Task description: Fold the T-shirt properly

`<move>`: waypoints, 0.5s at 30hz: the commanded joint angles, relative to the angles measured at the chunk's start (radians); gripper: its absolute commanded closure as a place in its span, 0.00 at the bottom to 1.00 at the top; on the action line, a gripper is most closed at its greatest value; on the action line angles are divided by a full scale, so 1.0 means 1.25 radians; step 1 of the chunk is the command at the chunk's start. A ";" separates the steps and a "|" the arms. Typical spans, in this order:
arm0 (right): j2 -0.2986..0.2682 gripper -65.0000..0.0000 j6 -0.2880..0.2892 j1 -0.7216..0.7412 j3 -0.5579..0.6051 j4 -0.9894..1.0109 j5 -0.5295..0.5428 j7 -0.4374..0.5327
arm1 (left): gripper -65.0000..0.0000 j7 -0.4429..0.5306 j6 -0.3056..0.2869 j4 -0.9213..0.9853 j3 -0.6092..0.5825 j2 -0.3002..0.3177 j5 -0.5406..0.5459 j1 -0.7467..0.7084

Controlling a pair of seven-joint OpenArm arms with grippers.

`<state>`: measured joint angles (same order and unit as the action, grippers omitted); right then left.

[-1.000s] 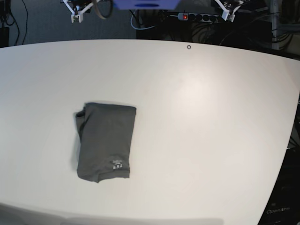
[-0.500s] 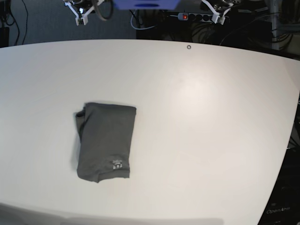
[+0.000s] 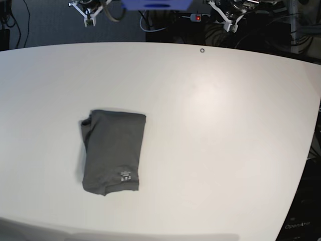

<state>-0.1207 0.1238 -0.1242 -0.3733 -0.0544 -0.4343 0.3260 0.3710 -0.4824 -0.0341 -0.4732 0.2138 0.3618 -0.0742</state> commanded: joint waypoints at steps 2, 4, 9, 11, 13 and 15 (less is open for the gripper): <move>-0.007 1.00 -0.044 0.016 0.000 0.002 0.007 0.007 | 0.97 0.006 -0.005 0.001 -0.003 0.006 -0.004 0.015; -0.006 1.00 -0.071 0.019 0.002 0.002 0.006 -0.007 | 0.97 0.006 -0.005 0.001 -0.003 0.004 -0.004 0.022; 0.021 1.00 -0.084 0.032 0.000 -0.001 0.008 -0.040 | 0.97 0.000 -0.005 0.002 -0.003 -0.001 -0.004 0.044; 0.021 1.00 -0.084 0.040 -0.002 0.001 0.008 -0.040 | 0.97 -0.002 -0.005 0.006 0.000 -0.006 -0.002 0.046; 0.021 1.00 -0.085 0.041 -0.002 0.001 0.009 -0.040 | 0.97 -0.002 -0.005 0.010 0.000 -0.007 0.000 0.046; 0.019 1.00 -0.085 0.042 -0.002 0.001 0.009 -0.040 | 0.97 -0.002 -0.005 0.010 0.000 -0.007 0.000 0.046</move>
<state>-0.0883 0.0208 -0.0700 -0.3733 -0.0517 -0.4271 0.2649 0.3599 -0.4797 -0.0246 -0.4740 0.1970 0.3584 -0.0166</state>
